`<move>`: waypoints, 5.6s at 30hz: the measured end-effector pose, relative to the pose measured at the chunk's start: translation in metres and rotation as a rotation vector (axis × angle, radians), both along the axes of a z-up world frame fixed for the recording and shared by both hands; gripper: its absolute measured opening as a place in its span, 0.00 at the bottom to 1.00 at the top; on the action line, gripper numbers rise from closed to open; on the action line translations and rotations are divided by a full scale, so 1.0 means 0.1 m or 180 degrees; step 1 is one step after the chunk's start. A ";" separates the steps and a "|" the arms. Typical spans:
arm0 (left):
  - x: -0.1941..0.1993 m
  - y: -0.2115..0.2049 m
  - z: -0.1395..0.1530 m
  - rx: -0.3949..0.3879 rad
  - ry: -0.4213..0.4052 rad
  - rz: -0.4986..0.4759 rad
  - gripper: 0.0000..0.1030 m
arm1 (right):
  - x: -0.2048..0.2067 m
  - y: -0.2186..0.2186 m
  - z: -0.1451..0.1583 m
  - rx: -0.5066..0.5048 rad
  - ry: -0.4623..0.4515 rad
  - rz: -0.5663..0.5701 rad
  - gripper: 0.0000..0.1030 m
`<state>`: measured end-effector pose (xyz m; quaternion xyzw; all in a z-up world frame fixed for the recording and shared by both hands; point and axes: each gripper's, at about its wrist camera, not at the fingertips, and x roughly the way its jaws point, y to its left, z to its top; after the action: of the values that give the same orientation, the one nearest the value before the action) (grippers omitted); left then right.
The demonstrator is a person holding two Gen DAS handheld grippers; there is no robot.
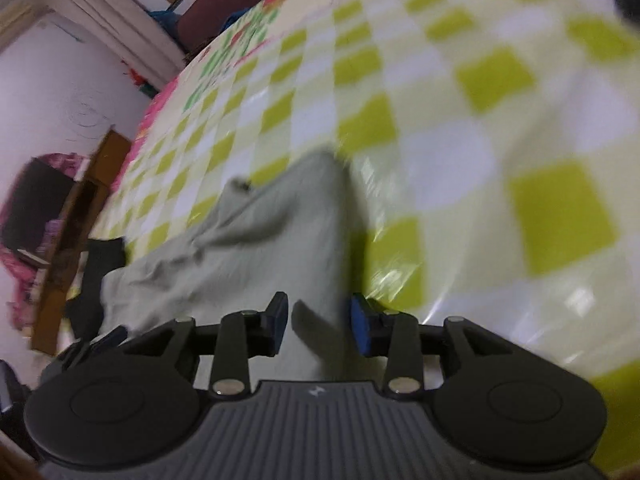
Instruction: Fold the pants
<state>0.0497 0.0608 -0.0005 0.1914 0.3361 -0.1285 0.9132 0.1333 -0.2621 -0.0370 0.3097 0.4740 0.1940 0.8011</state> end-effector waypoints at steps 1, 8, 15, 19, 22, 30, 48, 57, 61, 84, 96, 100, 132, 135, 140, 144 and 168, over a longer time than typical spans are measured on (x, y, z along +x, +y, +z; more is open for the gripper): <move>-0.02 -0.01 0.01 0.0019 -0.0004 -0.0006 0.76 | 0.02 0.05 -0.03 0.0066 -0.0025 0.0051 0.35; -0.03 -0.02 -0.01 0.0031 0.0056 -0.0028 0.76 | 0.08 -0.13 -0.27 0.0522 0.0087 -0.0095 0.32; 0.01 -0.27 -0.09 0.0153 0.0210 -0.0160 0.76 | 0.11 0.15 -0.31 0.1033 0.0082 -0.0222 0.04; -0.05 -0.50 -0.08 0.0133 0.0387 -0.0352 0.76 | -0.02 -0.29 -0.36 0.0962 0.0119 -0.0560 0.03; -0.17 -0.74 -0.07 0.0106 0.0434 -0.0619 0.76 | -0.25 -0.72 -0.29 0.0825 0.0059 -0.0809 0.03; -0.17 -1.16 0.18 -0.0028 0.0136 -0.0800 0.76 | -0.38 -1.22 -0.05 0.0235 -0.0016 -0.0894 0.05; -0.35 -0.51 0.00 -0.0222 0.0253 -0.0160 0.78 | -0.29 -1.06 -0.03 -0.0192 0.0117 -0.0975 0.25; -0.16 -0.17 0.11 -0.0432 0.0027 0.0255 0.78 | -0.26 -0.93 -0.04 -0.0341 0.0141 -0.0971 0.33; -0.20 -0.35 0.17 -0.0324 -0.0227 0.0095 0.78 | -0.28 -0.92 -0.04 -0.0469 0.0090 -0.0964 0.08; -0.15 -0.34 0.02 -0.0899 0.0280 -0.0185 0.78 | 0.04 1.62 1.12 -0.0928 -0.0568 0.0533 0.05; -0.20 0.04 0.04 -0.1241 0.0418 0.0027 0.78 | 0.19 2.25 0.71 -0.1129 -0.0193 0.0833 0.10; -0.28 0.16 0.10 -0.1290 0.0299 0.0144 0.78 | 0.28 2.29 0.71 -0.1126 -0.0176 0.0801 0.09; -0.57 0.57 0.30 -0.1470 0.0131 0.0277 0.83 | 0.12 1.67 0.97 -0.1117 -0.0412 0.0608 0.37; -0.32 0.56 0.32 -0.1444 0.0118 0.0253 0.84 | 0.04 1.42 0.87 -0.1079 -0.0373 0.0470 0.37; 0.19 0.49 0.28 -0.1374 0.0315 0.0247 0.84 | -0.20 1.16 0.74 -0.1042 -0.0515 0.0373 0.37; 0.33 0.55 0.35 -0.1369 0.0463 0.0180 0.84 | -0.56 1.23 0.78 -0.1133 -0.0984 0.0758 0.39; 1.00 0.37 0.20 -0.0906 0.0742 0.0115 0.30 | -1.01 2.23 0.55 -0.1597 -0.1782 0.1522 0.06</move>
<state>0.1501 0.0973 0.0198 0.0379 0.4215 -0.1797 0.8880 0.0324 -0.0392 0.0184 -0.0770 0.3295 0.3292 0.8816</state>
